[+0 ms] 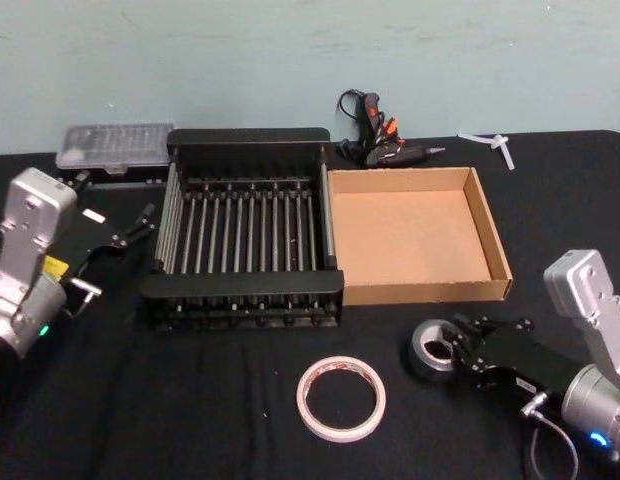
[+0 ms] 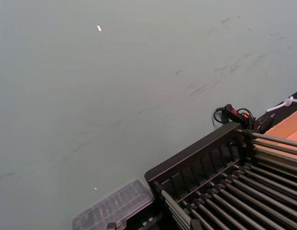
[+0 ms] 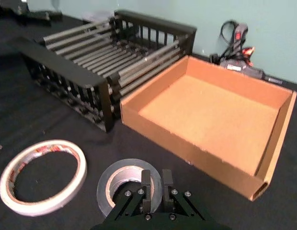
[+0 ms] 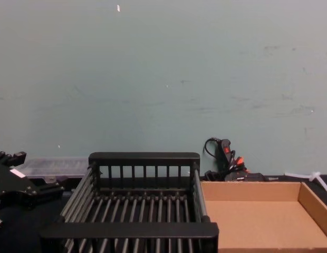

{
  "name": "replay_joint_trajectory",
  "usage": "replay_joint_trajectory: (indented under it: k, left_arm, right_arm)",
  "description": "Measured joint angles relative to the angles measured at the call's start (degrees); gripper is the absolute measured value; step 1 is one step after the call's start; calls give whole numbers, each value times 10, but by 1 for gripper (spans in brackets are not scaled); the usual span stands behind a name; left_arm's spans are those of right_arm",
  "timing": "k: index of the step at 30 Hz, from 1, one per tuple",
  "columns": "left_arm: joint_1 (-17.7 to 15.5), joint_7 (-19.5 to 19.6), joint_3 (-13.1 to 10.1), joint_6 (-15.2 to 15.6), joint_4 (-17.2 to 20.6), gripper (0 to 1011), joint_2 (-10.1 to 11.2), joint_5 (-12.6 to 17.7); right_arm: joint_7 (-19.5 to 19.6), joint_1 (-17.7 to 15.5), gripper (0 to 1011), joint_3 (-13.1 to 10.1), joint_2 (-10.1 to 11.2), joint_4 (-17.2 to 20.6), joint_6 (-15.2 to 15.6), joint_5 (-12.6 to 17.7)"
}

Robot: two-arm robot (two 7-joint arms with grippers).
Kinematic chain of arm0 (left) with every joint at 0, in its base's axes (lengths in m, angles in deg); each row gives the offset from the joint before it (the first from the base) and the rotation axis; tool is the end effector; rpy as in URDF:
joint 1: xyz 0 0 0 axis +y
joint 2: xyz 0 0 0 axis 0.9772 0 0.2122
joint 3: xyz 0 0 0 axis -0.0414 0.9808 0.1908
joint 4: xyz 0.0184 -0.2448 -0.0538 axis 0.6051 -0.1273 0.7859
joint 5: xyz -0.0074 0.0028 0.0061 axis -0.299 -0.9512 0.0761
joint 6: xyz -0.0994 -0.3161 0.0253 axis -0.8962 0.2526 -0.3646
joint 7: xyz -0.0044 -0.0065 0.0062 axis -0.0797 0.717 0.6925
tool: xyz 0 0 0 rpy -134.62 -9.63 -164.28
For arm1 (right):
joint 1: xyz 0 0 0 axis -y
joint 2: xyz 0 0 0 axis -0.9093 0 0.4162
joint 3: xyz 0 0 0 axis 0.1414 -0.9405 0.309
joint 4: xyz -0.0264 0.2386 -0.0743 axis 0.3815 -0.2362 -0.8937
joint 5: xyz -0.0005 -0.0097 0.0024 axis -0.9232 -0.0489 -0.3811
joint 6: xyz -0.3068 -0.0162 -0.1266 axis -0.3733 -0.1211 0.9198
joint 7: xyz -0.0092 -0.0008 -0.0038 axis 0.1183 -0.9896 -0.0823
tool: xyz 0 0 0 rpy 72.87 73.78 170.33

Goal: Pick up the white tape and place it into the black box , Pick up the silver tape and place it into the brown box.

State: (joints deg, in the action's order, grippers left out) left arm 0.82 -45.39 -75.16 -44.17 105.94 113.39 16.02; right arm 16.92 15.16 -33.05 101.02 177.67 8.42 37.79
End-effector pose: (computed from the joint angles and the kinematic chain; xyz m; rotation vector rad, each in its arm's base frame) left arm 0.3741 0.0544 -0.2754 0.3046 -0.2851 1.2480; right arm 0.3001 -0.0387 -0.2709 -0.3530 0.1098 -0.9151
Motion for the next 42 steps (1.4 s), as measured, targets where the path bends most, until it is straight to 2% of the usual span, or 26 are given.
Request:
replay_joint_trajectory:
  k: [9,17,33,42]
  left_arm:
    - [0,0,0,0,0,1001,0,0]
    - [0,0,0,0,0,1001,0,0]
    - [0,0,0,0,0,1001,0,0]
    - [0,0,0,0,0,1001,0,0]
  right_arm:
    - [-5,2,144,-10,3,24,-14,20]
    - [-1,27,144,-11,-5,22,-23,25]
    - [19,104,144,1,-33,-28,-33,6]
    - [32,164,144,11,-60,-79,-27,-14]
